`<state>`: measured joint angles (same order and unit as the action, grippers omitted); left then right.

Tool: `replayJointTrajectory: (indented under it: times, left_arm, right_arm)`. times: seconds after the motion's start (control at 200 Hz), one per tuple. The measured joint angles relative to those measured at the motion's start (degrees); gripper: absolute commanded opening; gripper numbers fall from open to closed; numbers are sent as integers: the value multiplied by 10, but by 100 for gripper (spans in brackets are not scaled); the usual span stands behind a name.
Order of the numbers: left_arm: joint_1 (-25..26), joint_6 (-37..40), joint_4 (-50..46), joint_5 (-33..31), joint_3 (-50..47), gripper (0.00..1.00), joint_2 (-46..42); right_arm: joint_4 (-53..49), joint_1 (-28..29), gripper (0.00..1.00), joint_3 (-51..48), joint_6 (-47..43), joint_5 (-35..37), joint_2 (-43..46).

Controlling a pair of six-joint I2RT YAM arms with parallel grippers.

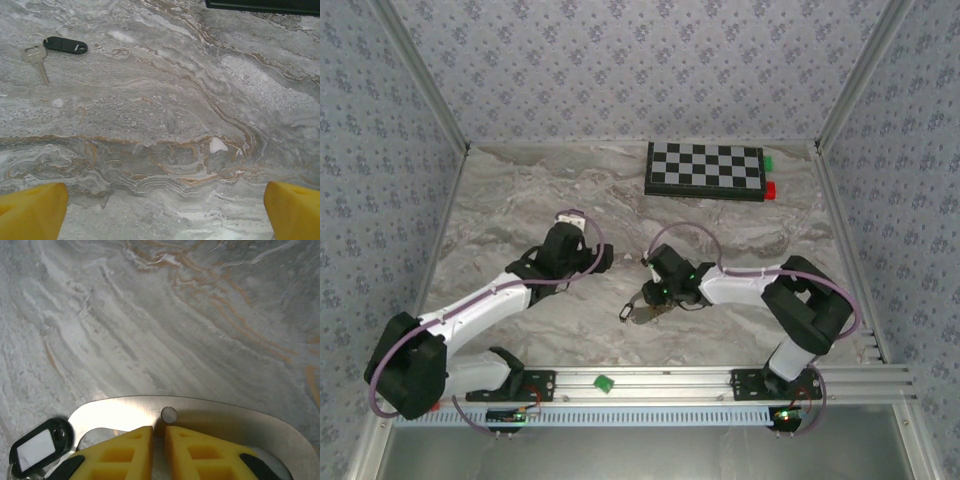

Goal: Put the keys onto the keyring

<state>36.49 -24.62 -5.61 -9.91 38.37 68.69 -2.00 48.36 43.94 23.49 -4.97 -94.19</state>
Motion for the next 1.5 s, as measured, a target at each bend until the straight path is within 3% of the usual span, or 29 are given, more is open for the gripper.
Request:
replayJointTrajectory:
  times: [0.435, 0.66, 0.855, 1.084, 1.309, 1.504]
  left_arm:
    - [58, 19, -2, 1, 3, 100, 11]
    - [81, 25, -2, 18, 3, 94, 38]
    - [87, 24, 0, 40, 4, 76, 63]
    - [112, 24, 12, 81, 42, 53, 131]
    - [117, 6, 28, 123, 105, 46, 212]
    - [119, -21, 33, 152, 138, 39, 276]
  right_arm:
    - [9, -152, 19, 30, -19, -27, -30]
    - [7, -176, 27, 33, -39, -26, -25]
    - [-1, -175, 33, 25, -55, -10, 23]
    - [32, -185, 40, -43, -66, 10, 150]
    - [84, -232, 43, -147, -51, 32, 264]
    - [105, -239, 44, -174, -47, 52, 337]
